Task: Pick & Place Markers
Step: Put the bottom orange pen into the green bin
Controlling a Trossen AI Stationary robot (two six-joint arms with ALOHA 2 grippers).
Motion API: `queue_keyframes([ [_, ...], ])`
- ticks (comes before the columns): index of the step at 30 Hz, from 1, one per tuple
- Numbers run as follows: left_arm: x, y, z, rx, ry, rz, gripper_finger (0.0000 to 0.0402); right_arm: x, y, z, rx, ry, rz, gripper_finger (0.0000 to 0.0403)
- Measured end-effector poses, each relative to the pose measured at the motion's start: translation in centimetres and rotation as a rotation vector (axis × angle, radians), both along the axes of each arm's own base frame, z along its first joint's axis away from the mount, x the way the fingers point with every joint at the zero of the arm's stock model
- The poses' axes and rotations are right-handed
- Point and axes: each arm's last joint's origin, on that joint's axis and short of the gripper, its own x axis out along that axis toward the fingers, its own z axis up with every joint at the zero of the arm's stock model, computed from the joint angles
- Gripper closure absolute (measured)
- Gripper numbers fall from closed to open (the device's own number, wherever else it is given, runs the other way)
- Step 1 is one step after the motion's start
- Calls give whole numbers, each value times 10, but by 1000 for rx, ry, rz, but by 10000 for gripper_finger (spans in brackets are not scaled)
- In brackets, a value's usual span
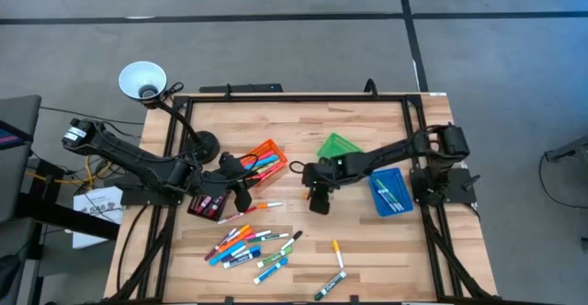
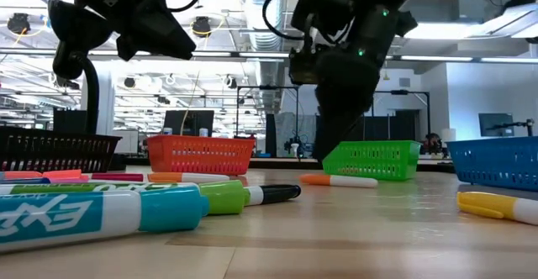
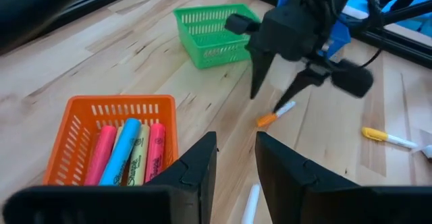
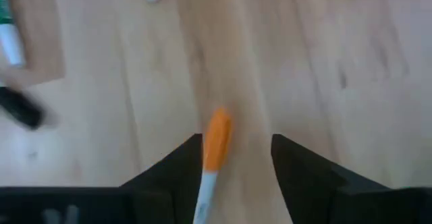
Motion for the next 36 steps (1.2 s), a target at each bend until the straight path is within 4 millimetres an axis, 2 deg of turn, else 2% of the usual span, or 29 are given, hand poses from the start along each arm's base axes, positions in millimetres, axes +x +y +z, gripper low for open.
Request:
queue_keyframes([
  [7, 2, 0, -2, 39, 16, -18, 302, -4, 15, 3, 8, 61, 6, 210],
  [15, 2, -1, -2, 39, 14, -19, 302, 1, 22, -33, -38, 159, 5, 224],
  [19, 2, -1, -1, 38, 10, -19, 302, 2, 21, -41, -67, 186, -34, 252],
  [24, 2, -1, -1, 38, 9, -19, 302, 2, 21, -37, -69, 160, -37, 330],
  [26, 2, -1, -1, 37, 9, -20, 302, 1, 23, -26, -62, 121, -31, 365],
  [28, 2, -1, -1, 38, 9, -19, 302, -3, 24, -16, -57, 108, -27, 382],
  [32, 2, -1, -1, 43, 11, -22, 302, -11, 21, 36, -105, -1, -58, 367],
  [36, 3, -1, -1, 74, 17, -40, 302, -38, 6, 71, -307, 7, -162, 353],
])
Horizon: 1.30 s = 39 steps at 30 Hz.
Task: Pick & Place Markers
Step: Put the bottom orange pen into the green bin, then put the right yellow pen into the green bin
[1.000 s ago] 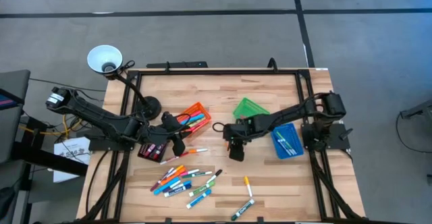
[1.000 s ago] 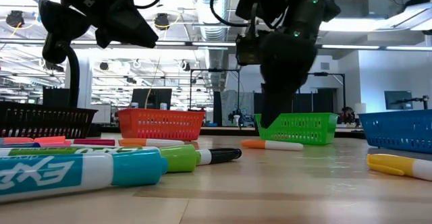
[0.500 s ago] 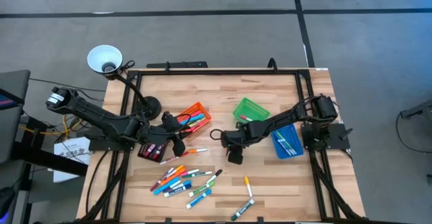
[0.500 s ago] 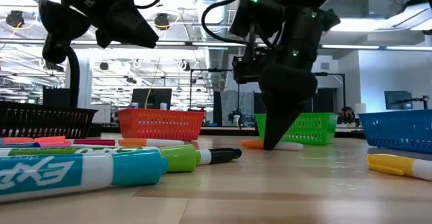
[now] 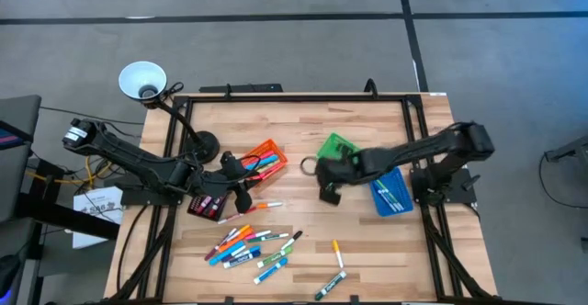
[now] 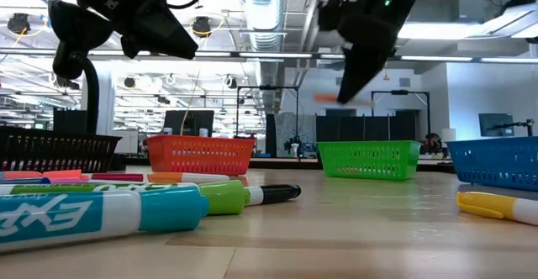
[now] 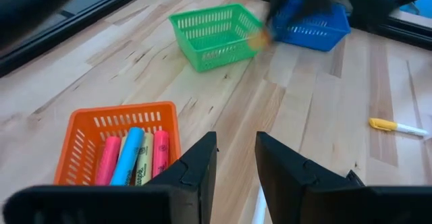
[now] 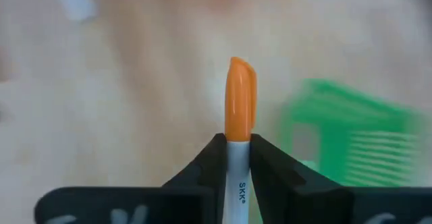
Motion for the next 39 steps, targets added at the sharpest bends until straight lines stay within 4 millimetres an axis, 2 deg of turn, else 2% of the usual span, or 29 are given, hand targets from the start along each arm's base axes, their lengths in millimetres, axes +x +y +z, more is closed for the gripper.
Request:
queue_keyframes([
  [3, 0, 0, 0, 4, 0, -3, 302, -18, -18, 16, -62, -2, -114, 368],
  [8, 0, 0, 0, 4, 0, -3, 302, -37, -45, -2, -10, 76, -274, 378],
  [12, 0, 0, 0, 4, -1, -3, 302, -40, -61, -31, -2, 134, -344, 336],
  [14, 0, 0, 0, 4, -1, -3, 302, -40, -66, -38, -6, 182, -335, 307],
  [17, 0, 0, 1, 2, -7, -3, 302, -37, -68, -46, -21, 225, -294, 268],
  [21, 1, 0, 1, 0, -11, -1, 302, -29, -66, -41, -9, 214, -284, 225],
  [24, 1, 1, 2, -1, -15, 4, 302, -23, -60, -32, 88, 182, -281, 204],
  [29, 2, 2, 2, -1, -14, 11, 302, -15, -38, -10, 380, 144, -338, 194],
  [33, 2, 2, 2, 6, -13, 7, 302, -15, -7, -5, 547, 178, -348, 200],
  [39, 2, 2, 1, -7, -8, -14, 302, -22, 50, -9, 579, 221, -350, 213],
])
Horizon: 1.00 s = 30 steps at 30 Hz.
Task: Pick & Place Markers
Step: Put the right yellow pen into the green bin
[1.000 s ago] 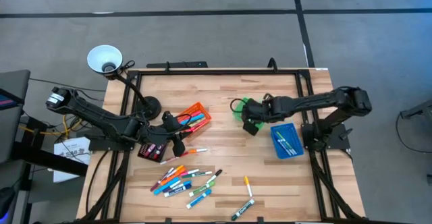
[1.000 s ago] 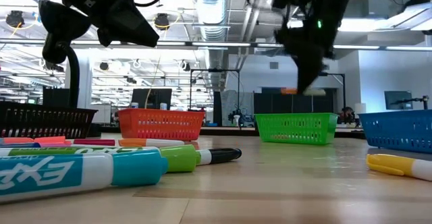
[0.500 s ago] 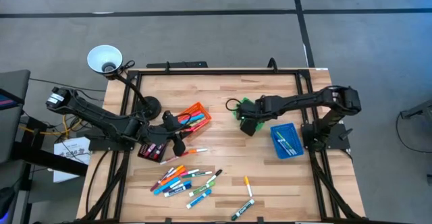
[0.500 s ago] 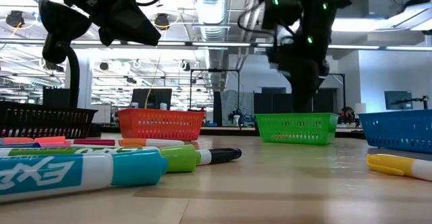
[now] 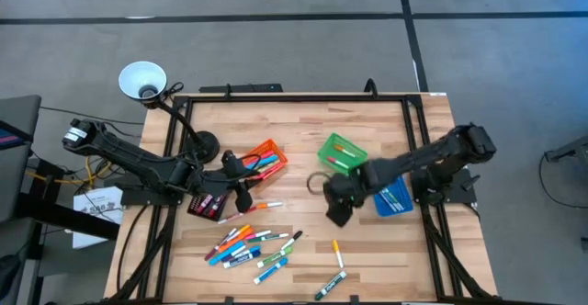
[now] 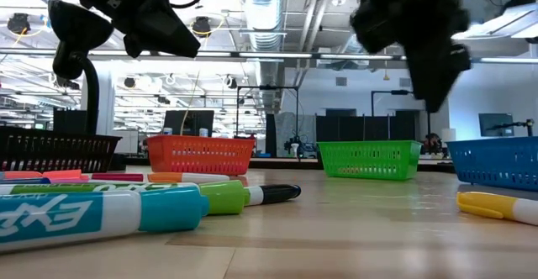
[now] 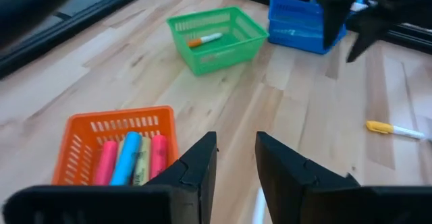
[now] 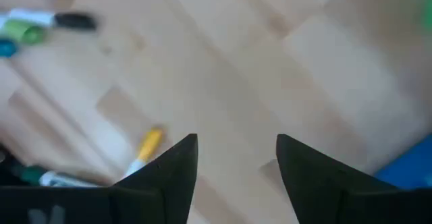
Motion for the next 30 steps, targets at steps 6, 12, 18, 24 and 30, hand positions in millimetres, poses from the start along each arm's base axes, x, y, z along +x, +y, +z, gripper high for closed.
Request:
queue_keyframes([
  [6, 1, 0, 0, -9, -5, -7, 302, -3, 50, -11, -21, -45, -35, 227],
  [12, 2, 0, 3, -22, -39, -7, 302, 0, 81, -44, -20, -12, 18, 239],
  [18, 3, 0, 5, -1, -49, -20, 302, 18, 96, -75, 99, -19, 15, 251],
  [24, 3, 0, 6, 7, -54, -25, 302, 22, 95, -87, 106, 15, -2, 267],
  [30, 3, 0, 6, 8, -54, -26, 302, 21, 93, -90, 27, 0, 34, 298],
])
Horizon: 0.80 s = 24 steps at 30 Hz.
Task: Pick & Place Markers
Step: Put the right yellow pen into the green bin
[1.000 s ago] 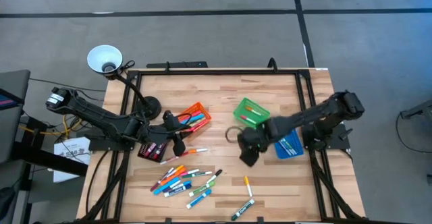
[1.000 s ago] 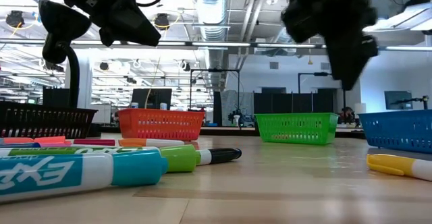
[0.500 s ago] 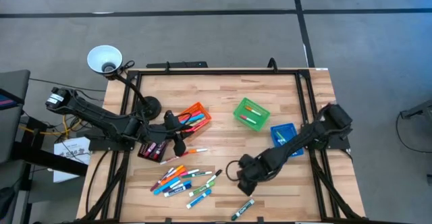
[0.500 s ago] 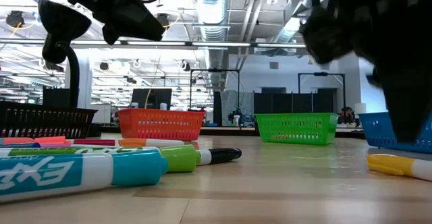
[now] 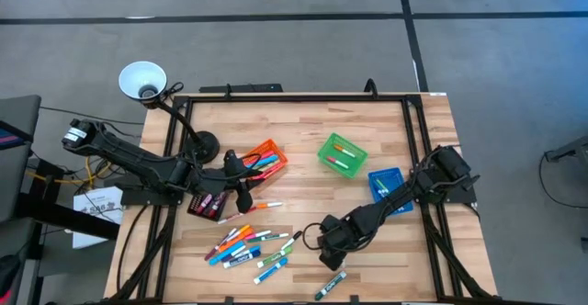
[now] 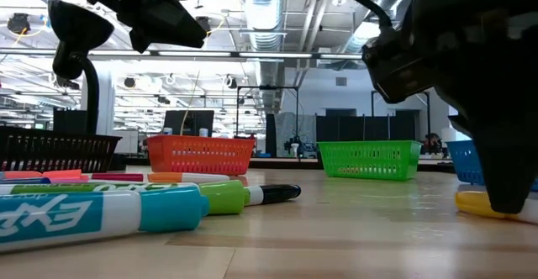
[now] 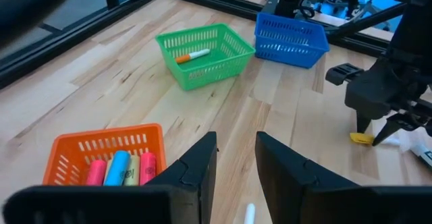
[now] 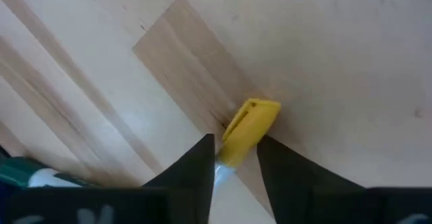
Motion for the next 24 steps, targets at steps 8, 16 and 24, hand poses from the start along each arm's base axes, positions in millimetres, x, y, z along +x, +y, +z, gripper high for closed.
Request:
queue_keyframes([
  [8, 0, 0, 0, 0, 0, 0, 302, 3, 0, 1, -8, -44, 62, 378],
  [16, 0, 0, 0, 0, -1, 0, 302, 27, -6, 20, -59, -152, 110, 356],
  [24, 0, 0, 0, 0, -1, 0, 302, 45, -42, 58, -333, -98, 214, 373],
])
